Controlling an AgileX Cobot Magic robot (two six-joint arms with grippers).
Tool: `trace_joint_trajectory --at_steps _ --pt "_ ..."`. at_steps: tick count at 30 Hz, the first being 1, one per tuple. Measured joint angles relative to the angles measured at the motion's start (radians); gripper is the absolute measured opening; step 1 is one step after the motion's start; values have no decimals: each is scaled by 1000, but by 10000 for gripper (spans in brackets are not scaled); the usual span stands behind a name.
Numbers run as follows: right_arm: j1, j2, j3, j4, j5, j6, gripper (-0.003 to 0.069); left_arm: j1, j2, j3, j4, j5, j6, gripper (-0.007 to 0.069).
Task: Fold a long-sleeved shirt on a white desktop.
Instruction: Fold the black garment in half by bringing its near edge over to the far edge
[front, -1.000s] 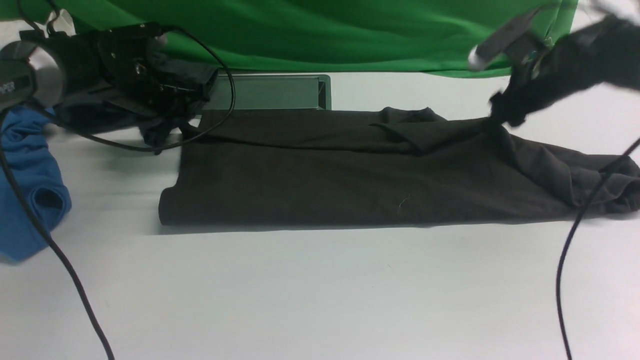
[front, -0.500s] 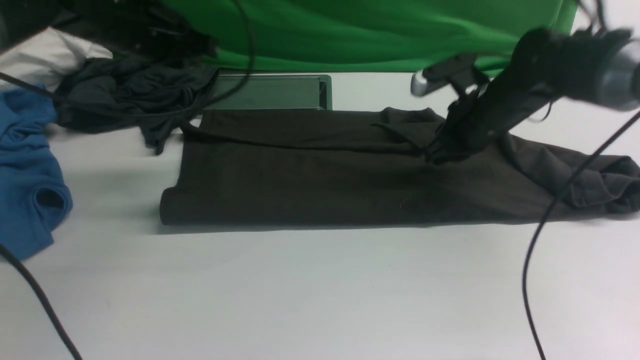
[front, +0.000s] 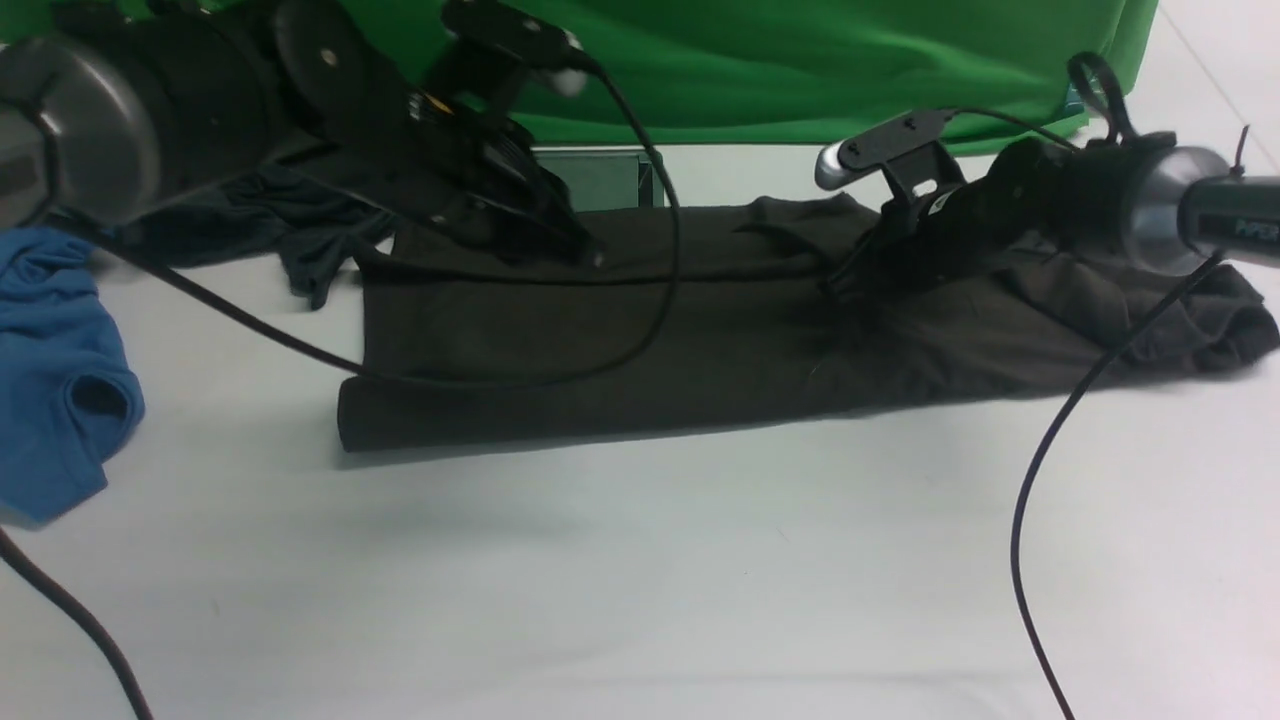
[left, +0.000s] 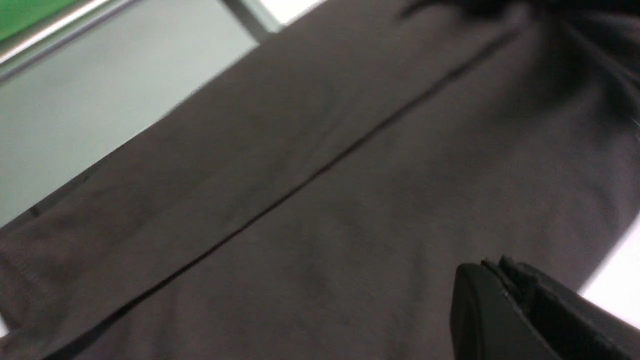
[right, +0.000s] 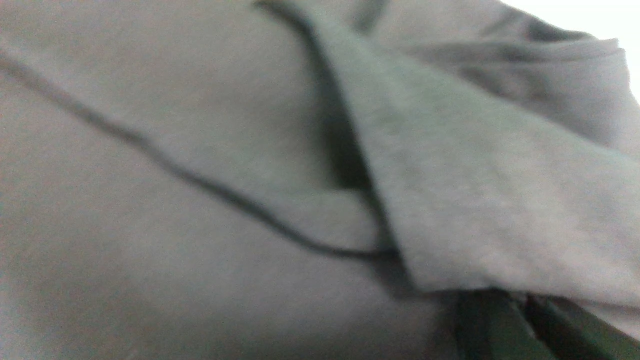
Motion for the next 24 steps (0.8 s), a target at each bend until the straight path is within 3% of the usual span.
trace_joint_trajectory --at_steps 6,11,15,17,24 --pt "0 34 -59 -3 -146 -9 16 -33 -1 5 1 7 8 17" --pt "-5 132 -278 -4 -144 -52 16 -53 -2 34 0 8 35 17" --pt "-29 244 -526 -4 35 -48 16 -69 -2 67 6 7 50 17" --pt "-57 280 -684 -3 222 -23 16 -76 -2 81 33 3 53 17" --pt "-141 199 -815 -9 752 25 13 -76 -2 89 127 -58 53 17"
